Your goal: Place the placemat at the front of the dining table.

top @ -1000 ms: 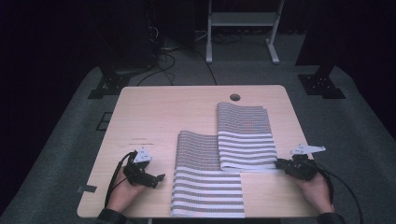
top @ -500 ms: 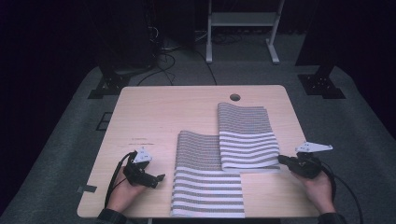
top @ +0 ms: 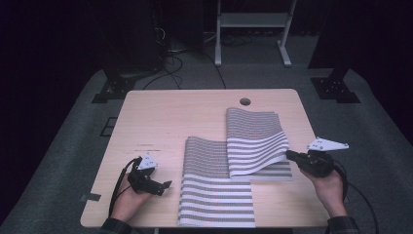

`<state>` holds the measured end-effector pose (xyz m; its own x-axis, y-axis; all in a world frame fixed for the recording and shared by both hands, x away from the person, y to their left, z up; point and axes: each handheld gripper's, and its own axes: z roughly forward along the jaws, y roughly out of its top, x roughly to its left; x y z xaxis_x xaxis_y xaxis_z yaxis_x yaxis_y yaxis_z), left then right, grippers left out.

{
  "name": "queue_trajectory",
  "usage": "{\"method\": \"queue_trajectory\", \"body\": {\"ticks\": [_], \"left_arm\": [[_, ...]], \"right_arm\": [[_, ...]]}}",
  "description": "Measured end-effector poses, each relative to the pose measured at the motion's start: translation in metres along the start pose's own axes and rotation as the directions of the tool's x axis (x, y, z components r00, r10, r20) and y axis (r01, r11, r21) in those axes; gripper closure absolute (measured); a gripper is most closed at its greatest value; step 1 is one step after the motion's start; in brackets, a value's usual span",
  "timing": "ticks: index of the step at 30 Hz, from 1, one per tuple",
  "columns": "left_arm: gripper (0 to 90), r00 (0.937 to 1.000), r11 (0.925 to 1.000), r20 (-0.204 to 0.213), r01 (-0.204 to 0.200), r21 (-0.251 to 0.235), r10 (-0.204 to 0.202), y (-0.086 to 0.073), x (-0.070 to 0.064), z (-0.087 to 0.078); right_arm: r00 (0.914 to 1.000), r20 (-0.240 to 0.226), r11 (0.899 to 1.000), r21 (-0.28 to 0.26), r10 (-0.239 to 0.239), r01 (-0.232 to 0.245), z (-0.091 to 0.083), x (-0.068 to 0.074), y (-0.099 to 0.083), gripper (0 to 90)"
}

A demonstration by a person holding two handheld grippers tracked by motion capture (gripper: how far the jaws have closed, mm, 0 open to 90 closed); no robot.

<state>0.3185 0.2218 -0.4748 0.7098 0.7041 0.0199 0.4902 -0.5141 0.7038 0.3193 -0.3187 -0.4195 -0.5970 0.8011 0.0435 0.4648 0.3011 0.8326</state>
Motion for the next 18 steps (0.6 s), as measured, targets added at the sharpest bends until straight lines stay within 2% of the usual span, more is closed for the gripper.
{"method": "queue_trajectory", "body": {"ticks": [9,11,18], "left_arm": [[0.0,0.9999,1.0,0.008,-0.006,-0.007,0.006,0.001,-0.002,-0.001],[0.0,1.0,0.9999,0.007,-0.006,-0.015,0.006,0.001,-0.002,-0.002],[0.0,1.0,1.0,0.008,-0.005,-0.007,0.005,0.001,-0.001,-0.003]], "right_arm": [[0.9993,-0.023,0.999,-0.029,-0.031,0.03,0.011,0.01,0.018,87.2],[0.998,-0.034,0.998,-0.023,-0.054,0.053,0.018,0.015,0.025,87.2],[0.9946,-0.062,0.996,-0.02,-0.083,0.082,0.035,0.027,0.038,87.3]]}}
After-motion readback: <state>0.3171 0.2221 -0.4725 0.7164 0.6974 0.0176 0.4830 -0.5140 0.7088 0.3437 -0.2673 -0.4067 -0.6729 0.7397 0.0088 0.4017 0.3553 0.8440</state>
